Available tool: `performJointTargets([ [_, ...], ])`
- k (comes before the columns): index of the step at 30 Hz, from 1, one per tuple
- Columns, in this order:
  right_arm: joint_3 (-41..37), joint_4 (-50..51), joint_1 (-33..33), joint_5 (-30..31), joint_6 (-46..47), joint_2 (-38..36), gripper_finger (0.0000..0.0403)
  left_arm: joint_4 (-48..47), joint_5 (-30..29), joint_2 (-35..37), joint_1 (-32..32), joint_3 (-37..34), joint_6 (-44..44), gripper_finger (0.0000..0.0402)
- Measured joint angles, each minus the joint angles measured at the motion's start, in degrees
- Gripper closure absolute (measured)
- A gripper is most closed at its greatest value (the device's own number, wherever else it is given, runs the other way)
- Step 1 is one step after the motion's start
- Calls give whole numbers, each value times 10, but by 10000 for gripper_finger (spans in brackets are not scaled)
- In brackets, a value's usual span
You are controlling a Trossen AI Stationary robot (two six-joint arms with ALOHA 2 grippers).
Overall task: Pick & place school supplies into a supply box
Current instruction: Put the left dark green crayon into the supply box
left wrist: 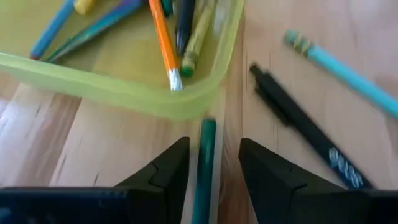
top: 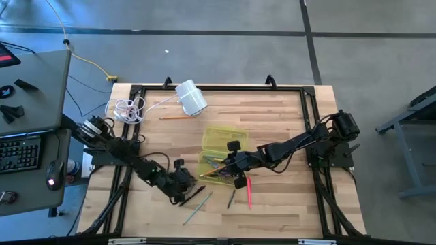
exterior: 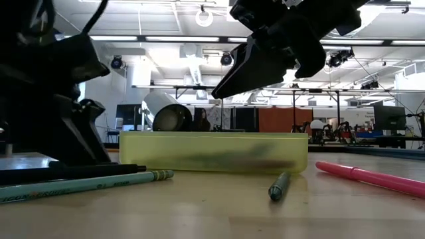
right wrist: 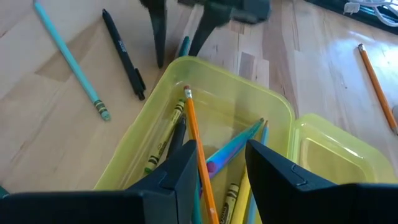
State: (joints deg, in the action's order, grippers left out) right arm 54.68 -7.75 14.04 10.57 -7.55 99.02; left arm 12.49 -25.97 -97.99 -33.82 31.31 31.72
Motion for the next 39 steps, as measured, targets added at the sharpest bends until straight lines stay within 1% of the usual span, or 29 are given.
performJointTargets([
  [3, 0, -2, 0, 0, 0, 0, 281, 156, -28, -32, -1, -65, 28, 220],
  [6, 0, -2, 0, 0, -1, 0, 281, 293, -28, -63, -1, -124, 38, 220],
  [9, 0, -2, 0, 0, -2, 0, 281, 366, -23, -81, -7, -156, -4, 220],
  [14, 0, -2, 0, 0, -2, 0, 281, 377, -16, -82, -3, -159, -6, 220],
  [19, 0, -3, 0, 0, -3, 0, 281, 366, -32, -84, -4, -155, -6, 220],
  [27, 0, -3, 0, 0, -2, 0, 281, 446, -60, -133, -4, -156, 1, 220],
  [30, 0, -3, 0, 0, -3, 0, 281, 449, -68, -143, -4, -148, -14, 223],
  [32, 0, -3, 0, 0, -1, 0, 281, 452, -72, -149, -4, -145, -15, 236],
  [34, 0, -3, 0, 0, -1, 0, 281, 451, -73, -150, -4, -145, -15, 258],
  [39, 0, -3, 0, 0, -2, 0, 281, 449, -77, -150, -3, -145, -10, 333],
])
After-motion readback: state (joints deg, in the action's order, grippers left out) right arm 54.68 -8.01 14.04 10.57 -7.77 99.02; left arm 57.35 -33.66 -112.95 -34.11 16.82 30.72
